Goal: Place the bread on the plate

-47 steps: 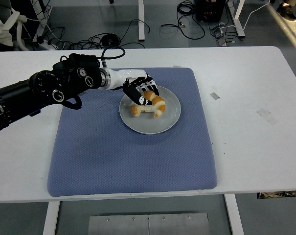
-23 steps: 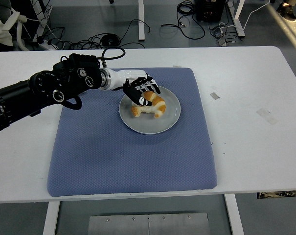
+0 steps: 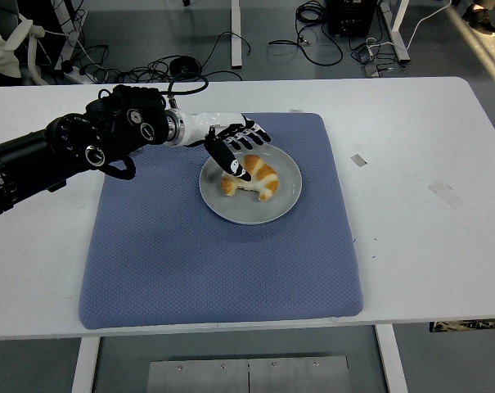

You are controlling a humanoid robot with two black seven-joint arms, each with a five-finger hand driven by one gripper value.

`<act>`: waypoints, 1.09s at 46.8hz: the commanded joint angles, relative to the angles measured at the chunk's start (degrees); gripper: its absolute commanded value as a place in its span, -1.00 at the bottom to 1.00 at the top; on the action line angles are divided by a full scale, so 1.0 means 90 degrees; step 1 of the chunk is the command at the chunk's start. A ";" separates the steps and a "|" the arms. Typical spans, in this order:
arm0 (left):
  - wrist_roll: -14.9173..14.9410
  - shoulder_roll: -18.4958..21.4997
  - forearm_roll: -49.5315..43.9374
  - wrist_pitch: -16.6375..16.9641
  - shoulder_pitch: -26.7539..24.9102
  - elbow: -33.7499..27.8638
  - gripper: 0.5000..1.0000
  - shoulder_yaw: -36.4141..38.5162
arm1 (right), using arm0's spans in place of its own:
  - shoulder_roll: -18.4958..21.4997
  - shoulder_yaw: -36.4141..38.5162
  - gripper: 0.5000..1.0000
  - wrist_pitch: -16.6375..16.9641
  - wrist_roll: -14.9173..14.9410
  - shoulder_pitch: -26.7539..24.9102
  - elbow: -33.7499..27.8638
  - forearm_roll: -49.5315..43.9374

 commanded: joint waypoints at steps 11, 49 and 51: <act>-0.0019 0.0196 -0.0106 0.0130 -0.0003 0.0043 0.90 -0.0568 | 0.0000 0.0000 1.00 0.0000 0.0000 0.0000 0.0001 0.0000; -0.0097 0.1963 -0.1678 0.0355 0.0514 0.0160 0.92 -0.1750 | 0.0000 0.0000 1.00 0.0000 0.0000 0.0000 0.0001 0.0000; -0.0097 0.2012 -0.1756 0.0364 0.0592 0.0189 0.92 -0.1838 | 0.0000 0.0000 1.00 0.0000 0.0000 0.0000 0.0001 0.0000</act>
